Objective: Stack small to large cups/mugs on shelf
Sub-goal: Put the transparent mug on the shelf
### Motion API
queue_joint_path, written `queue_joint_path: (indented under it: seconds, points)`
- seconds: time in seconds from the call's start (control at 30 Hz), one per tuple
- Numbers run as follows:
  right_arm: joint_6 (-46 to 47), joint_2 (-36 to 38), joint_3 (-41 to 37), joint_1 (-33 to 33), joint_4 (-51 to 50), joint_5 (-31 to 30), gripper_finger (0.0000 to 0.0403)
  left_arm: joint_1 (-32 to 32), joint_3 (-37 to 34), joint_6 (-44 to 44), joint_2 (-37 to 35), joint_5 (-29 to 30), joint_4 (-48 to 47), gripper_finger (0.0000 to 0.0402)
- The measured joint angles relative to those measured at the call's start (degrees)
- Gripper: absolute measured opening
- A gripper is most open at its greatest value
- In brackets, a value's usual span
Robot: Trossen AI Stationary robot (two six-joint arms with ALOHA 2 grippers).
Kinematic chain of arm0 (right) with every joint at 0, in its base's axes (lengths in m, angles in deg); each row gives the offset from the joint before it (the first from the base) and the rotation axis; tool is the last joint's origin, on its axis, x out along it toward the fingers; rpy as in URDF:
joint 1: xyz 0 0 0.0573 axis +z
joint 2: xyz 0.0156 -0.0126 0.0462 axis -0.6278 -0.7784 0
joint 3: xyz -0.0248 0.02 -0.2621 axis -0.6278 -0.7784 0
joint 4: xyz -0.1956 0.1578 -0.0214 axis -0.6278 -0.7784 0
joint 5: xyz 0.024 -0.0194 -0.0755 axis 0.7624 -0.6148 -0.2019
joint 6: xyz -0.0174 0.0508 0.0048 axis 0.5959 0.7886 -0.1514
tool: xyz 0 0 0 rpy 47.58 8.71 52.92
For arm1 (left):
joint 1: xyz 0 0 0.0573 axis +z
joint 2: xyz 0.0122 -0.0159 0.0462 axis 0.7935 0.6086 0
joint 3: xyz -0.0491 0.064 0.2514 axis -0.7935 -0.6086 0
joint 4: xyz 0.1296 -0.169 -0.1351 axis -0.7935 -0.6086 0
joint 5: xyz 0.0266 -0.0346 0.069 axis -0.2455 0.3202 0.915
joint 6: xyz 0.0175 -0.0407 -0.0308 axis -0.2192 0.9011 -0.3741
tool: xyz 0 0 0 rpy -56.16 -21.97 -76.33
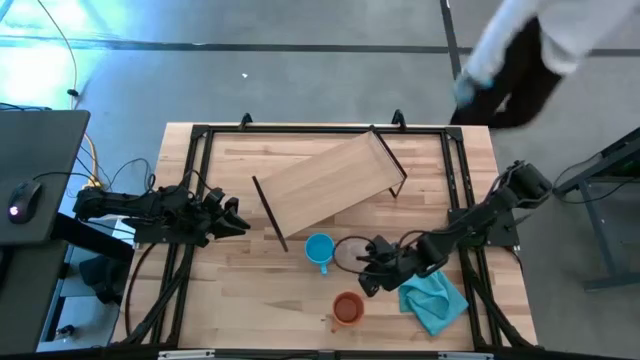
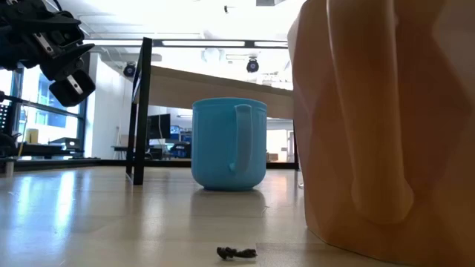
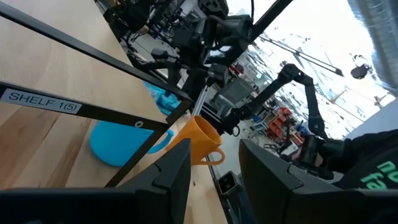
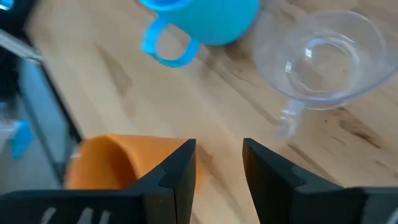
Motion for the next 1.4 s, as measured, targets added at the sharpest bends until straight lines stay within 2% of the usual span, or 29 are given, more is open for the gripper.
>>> queue_joint_path:
  seconds: [0.2, 0.5, 1.1, 1.4]
  points:
    - [1.64, -3.06, 3.66, 0.0, -7.96, -0.19, 0.0124, 0.0, 0.0, 0.0, -0.02, 0.02, 0.0, 0.0124]
    - [3.46, -3.07, 6.78, -0.02, -15.76, -3.71, 0.0124, 0.0, 0.0, 0.0, 0.0, 0.49, -0.06, 0.0124]
    - [6.17, -3.23, 6.68, -1.89, -15.36, -2.58, 0.0124, 0.0, -0.02, -0.42, -0.02, 1.99, -0.23, 0.0124]
    - [5.91, -3.27, 6.67, -3.39, -15.33, 0.57, 0.0124, 0.0, 0.0, -0.42, -0.01, 2.16, -0.23, 0.0124]
